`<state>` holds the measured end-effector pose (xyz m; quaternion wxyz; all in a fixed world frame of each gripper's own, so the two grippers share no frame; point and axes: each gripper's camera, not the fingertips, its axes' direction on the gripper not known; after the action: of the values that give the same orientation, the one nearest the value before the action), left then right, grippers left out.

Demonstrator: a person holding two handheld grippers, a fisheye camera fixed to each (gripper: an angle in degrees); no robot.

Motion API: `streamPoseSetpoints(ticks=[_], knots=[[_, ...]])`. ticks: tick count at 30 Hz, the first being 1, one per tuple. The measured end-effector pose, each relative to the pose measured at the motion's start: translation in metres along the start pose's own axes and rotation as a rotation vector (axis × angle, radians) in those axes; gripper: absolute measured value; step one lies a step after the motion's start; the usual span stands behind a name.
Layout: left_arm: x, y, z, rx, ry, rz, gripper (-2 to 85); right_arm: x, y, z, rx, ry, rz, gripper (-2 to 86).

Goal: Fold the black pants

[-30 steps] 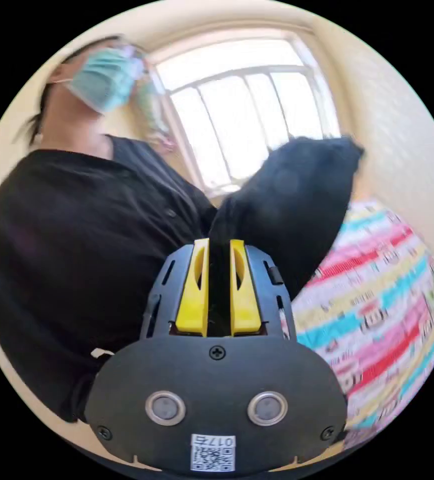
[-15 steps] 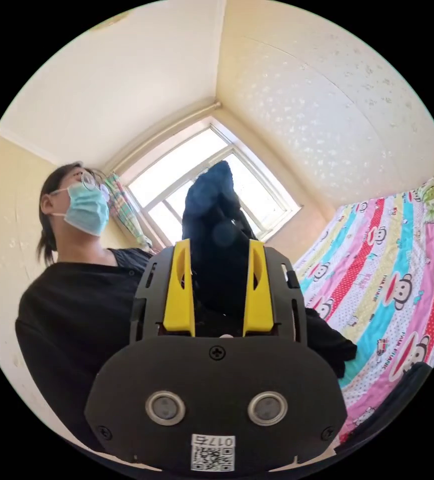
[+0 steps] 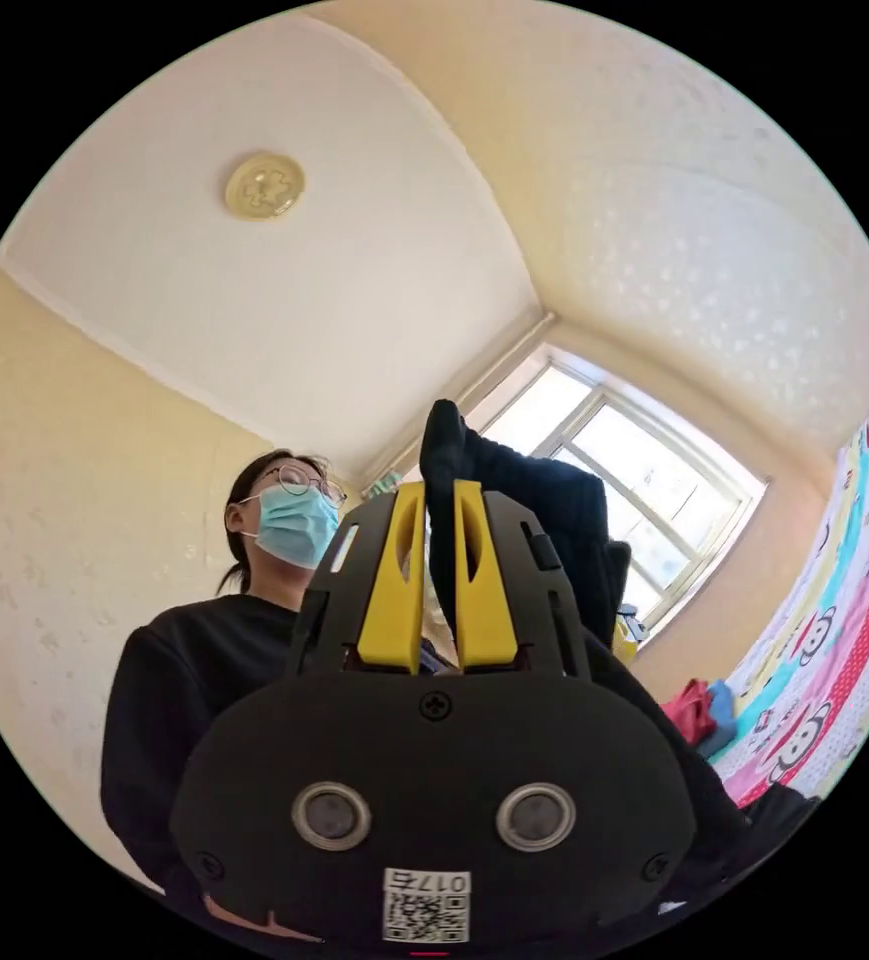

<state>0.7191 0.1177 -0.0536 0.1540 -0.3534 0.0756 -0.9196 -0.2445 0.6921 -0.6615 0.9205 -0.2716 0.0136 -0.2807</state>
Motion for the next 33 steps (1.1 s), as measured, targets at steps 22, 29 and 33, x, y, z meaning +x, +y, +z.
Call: streamPoseSetpoints(ticks=[22,29,33], knots=[[0.133,0.05,0.024,0.761,-0.335,0.116,21.6,-0.181,-0.071,0.2,-0.199,-0.158,-0.46,1.5],[0.283,0.07,-0.017,1.092,-0.567,0.503,4.1,-0.238,-0.072,0.252,-0.221,-0.063,-0.566,1.6],[0.38,0.056,-0.059,1.122,-0.664,0.7,4.0,-0.28,-0.082,0.271,-0.197,0.08,-0.669,1.8]])
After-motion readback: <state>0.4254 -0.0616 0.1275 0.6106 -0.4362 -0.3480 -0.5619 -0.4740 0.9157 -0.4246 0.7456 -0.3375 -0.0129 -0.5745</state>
